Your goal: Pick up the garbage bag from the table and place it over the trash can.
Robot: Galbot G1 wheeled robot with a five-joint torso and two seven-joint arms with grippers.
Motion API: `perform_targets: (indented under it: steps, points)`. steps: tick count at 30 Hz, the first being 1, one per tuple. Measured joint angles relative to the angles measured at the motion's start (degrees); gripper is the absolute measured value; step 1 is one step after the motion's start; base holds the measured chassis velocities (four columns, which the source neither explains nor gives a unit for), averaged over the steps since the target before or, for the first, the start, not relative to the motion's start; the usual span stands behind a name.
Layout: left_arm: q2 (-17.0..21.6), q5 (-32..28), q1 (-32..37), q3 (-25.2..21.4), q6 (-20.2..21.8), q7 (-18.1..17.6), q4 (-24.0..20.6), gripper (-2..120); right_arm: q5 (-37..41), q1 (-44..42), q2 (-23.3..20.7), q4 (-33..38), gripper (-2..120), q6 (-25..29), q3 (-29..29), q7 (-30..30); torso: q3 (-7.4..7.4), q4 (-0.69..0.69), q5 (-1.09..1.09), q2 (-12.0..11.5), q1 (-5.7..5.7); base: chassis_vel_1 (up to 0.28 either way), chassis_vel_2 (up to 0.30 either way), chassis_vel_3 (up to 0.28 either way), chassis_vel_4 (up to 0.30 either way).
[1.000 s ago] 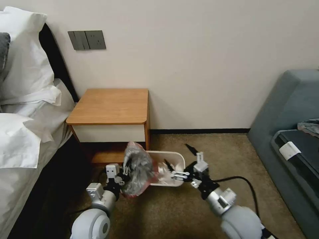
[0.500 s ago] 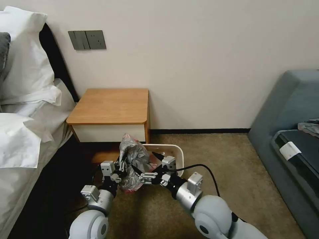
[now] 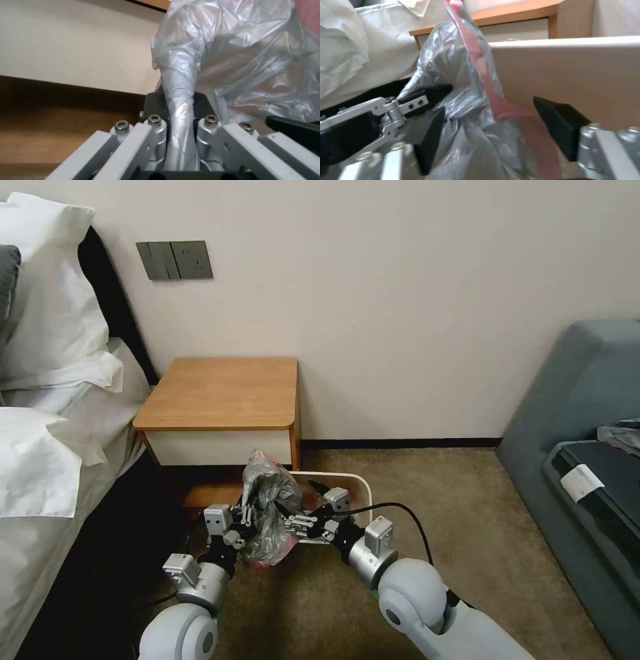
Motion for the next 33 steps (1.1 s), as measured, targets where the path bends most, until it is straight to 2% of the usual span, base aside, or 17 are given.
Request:
perform_targets:
  steps: [1,2,4,6,10,11,14,15,18,20,28,30,31,33]
  points:
    - [0.0,0.0,0.0,0.1,0.0,0.1,0.0,5,-0.2,-0.2,0.0,-0.1,65,0.2,0.0,0.0,0.0,0.0,0.0,0.0,0.0,0.0,0.0,0.0,0.0]
    - [0.0,0.0,0.0,0.1,0.0,0.1,0.0,5,-0.2,-0.2,0.0,-0.1,65,0.2,0.0,0.0,0.0,0.0,0.0,0.0,0.0,0.0,0.0,0.0,0.0]
    - [-0.1,0.0,0.1,0.2,0.0,0.3,0.1,5,-0.7,-0.4,0.0,-0.2,55,0.6,0.0,-0.1,0.0,0.0,0.0,0.0,0.0,0.0,0.0,0.0,0.0]
    - [-0.1,0.0,0.1,0.3,0.1,0.4,0.1,5,-0.9,-0.5,0.0,-0.3,53,0.7,0.0,-0.1,0.0,0.0,0.0,0.0,0.0,0.0,0.0,0.0,0.0]
    - [-0.1,0.0,0.0,0.4,0.3,0.7,0.1,5,-1.8,-0.7,-0.2,-0.5,32,1.3,0.0,-0.7,0.0,0.0,0.0,0.0,0.0,0.0,0.0,0.0,0.0]
    - [-0.1,0.0,0.0,0.4,0.3,0.7,0.1,5,-1.8,-0.7,-0.2,-0.5,32,1.3,0.0,-0.7,0.0,0.0,0.0,0.0,0.0,0.0,0.0,0.0,0.0]
    - [-0.2,0.0,0.1,0.4,0.4,0.7,0.3,5,-2.4,-0.7,-0.2,-0.5,18,1.5,0.1,-1.0,0.0,0.0,0.0,0.0,0.0,0.0,0.0,0.0,0.0]
    - [-0.2,0.0,0.1,0.4,0.4,0.7,0.3,5,-2.4,-0.7,-0.2,-0.5,18,1.5,0.1,-1.0,0.0,0.0,0.0,0.0,0.0,0.0,0.0,0.0,0.0]
    - [-0.2,0.1,0.1,0.4,0.5,0.6,0.4,5,-3.0,-1.0,-0.3,-0.5,3,1.7,0.1,-1.2,0.0,0.0,0.0,0.0,0.0,0.0,0.0,0.0,0.0]
    - [-0.2,0.1,0.1,0.4,0.5,0.6,0.4,5,-3.2,-1.2,-0.3,-0.5,0,1.7,0.1,-1.2,0.0,0.0,0.0,0.0,0.0,0.0,0.0,0.0,0.0]
    - [-0.2,0.1,0.2,0.6,0.5,0.4,0.4,5,-6.6,-1.9,-0.2,-0.4,0,3.3,0.0,-1.0,0.0,0.0,0.0,0.0,0.0,0.0,0.0,0.0,0.0]
    - [-0.3,0.2,0.2,0.7,0.5,0.1,0.4,5,-12.2,-2.5,0.0,0.1,0,4.9,-0.6,-0.2,0.0,0.0,0.0,0.0,0.0,0.0,0.0,0.0,0.0]
    - [-0.3,0.2,0.2,0.7,0.5,0.1,0.4,5,-12.2,-2.5,0.0,0.1,0,4.9,-0.6,-0.2,0.0,0.0,0.0,0.0,0.0,0.0,0.0,0.0,0.0]
    - [-0.3,0.2,0.2,0.7,0.7,-0.2,0.4,5,-19.6,-3.2,0.1,0.4,0,6.9,-1.0,-0.2,0.0,0.0,0.0,0.0,0.0,0.0,0.0,0.0,0.0]
